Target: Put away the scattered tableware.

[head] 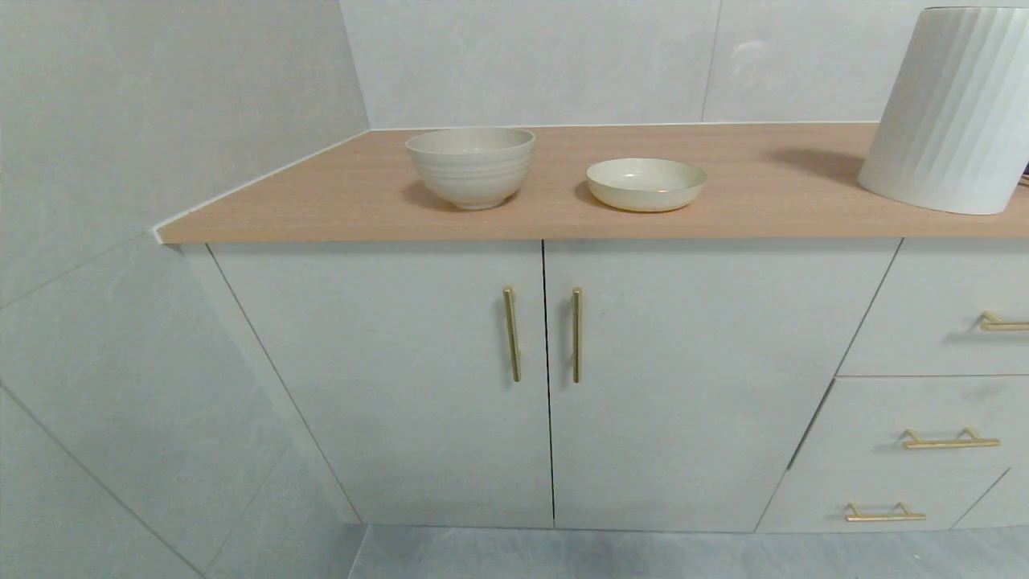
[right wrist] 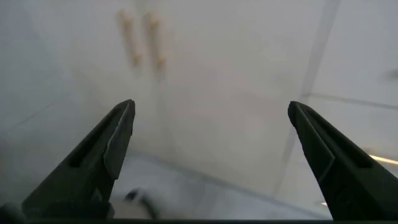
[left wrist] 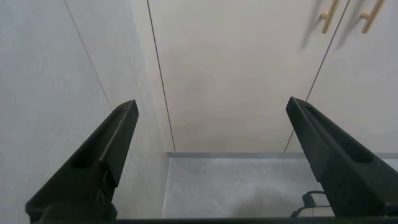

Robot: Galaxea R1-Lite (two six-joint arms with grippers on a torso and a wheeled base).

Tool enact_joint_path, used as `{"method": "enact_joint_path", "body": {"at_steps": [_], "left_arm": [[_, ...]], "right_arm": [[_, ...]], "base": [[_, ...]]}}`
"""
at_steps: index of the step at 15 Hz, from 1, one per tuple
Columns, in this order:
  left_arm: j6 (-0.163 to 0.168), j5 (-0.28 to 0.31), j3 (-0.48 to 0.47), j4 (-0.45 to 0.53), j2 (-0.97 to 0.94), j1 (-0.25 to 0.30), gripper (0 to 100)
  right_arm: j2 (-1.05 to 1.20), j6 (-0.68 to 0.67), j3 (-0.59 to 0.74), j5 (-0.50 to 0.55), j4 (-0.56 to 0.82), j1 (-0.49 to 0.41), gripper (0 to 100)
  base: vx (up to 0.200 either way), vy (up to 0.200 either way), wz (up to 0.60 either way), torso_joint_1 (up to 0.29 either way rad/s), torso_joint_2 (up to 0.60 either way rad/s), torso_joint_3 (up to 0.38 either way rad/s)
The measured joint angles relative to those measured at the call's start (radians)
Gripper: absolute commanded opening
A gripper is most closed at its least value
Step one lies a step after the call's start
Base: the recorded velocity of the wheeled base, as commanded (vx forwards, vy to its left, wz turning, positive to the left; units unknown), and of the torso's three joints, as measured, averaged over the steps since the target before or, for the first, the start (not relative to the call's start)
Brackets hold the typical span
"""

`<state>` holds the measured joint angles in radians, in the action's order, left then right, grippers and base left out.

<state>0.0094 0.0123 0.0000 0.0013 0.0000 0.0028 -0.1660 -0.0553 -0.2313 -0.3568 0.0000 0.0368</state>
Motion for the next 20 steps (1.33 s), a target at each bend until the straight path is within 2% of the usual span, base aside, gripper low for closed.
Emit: {"method": "enact_joint_path", "body": {"at_steps": [4, 7, 9, 12, 16, 20], "left_arm": [[0.000, 0.000, 0.000, 0.001, 0.000, 0.000, 100], [0.000, 0.000, 0.000, 0.000, 0.000, 0.000, 100], [0.000, 0.000, 0.000, 0.000, 0.000, 0.000, 100], [0.000, 0.001, 0.000, 0.000, 0.000, 0.000, 100], [0.000, 0.000, 0.000, 0.000, 0.000, 0.000, 100], [0.000, 0.000, 0.000, 0.000, 0.000, 0.000, 100]], "right_arm": [[-0.236, -0.005, -0.059, -0.227, -0.003, 0.029, 100], [-0.482, -0.015, -0.148, -0.282, -0.019, 0.147, 100], [-0.671, -0.028, -0.208, -0.287, -0.090, 0.259, 100], [-0.945, -0.046, -0.275, -0.274, -0.292, 0.378, 100], [-1.269, -0.073, -0.360, -0.219, -0.549, 0.469, 100], [-1.522, -0.087, -0.560, -0.145, -0.626, 0.516, 100]], "base": [[0.000, 0.000, 0.00, 0.000, 0.00, 0.000], [0.000, 0.000, 0.00, 0.000, 0.00, 0.000], [0.000, 0.000, 0.00, 0.000, 0.00, 0.000], [0.000, 0.000, 0.00, 0.000, 0.00, 0.000], [0.000, 0.000, 0.00, 0.000, 0.00, 0.000], [0.000, 0.000, 0.00, 0.000, 0.00, 0.000]]}}
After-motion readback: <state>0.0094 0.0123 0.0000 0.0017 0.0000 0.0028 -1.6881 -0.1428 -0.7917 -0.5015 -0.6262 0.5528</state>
